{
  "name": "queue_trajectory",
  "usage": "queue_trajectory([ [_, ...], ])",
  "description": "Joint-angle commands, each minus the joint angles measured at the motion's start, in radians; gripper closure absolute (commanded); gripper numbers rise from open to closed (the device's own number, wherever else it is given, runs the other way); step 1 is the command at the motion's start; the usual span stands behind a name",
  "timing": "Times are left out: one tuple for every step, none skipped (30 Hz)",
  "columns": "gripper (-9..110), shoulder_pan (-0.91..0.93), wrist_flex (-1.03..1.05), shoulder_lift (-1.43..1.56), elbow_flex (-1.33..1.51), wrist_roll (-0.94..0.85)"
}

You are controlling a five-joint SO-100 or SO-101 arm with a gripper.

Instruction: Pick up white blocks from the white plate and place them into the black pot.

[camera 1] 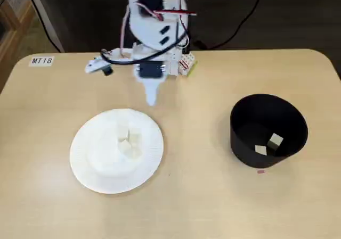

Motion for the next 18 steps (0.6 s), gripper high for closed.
queue_trajectory([
  [104, 0.032, 0.011, -0.031, -0.009, 0.091],
  [104, 0.035, 0.017, -0.043, -0.006, 0.132],
  [104, 0.035, 0.017, -0.058, -0.005, 0.167],
  [104, 0.032, 0.018, -0.075, -0.006, 0.196],
  [104, 0.032, 0.031, -0.086, -0.008, 0.233],
  [104, 0.031, 0.034, -0.092, -0.006, 0.276],
  [104, 0.031, 0.026, -0.097, -0.005, 0.313],
  [104, 0.031, 0.028, -0.104, -0.012, 0.356],
  [104, 0.031, 0.025, -0.107, -0.014, 0.397],
  [104, 0.032, 0.014, -0.112, -0.017, 0.431],
  [104, 0.035, 0.012, -0.117, -0.023, 0.463],
  [104, 0.038, 0.003, -0.124, -0.025, 0.488],
  [104, 0.041, -0.008, -0.137, -0.029, 0.500],
  [104, 0.046, -0.008, -0.156, -0.044, 0.503],
  [102, 0.051, -0.008, -0.184, -0.061, 0.492],
  [99, 0.055, -0.009, -0.213, -0.080, 0.474],
  [95, 0.055, -0.008, -0.249, -0.100, 0.446],
  [92, 0.055, 0.005, -0.284, -0.117, 0.423],
])
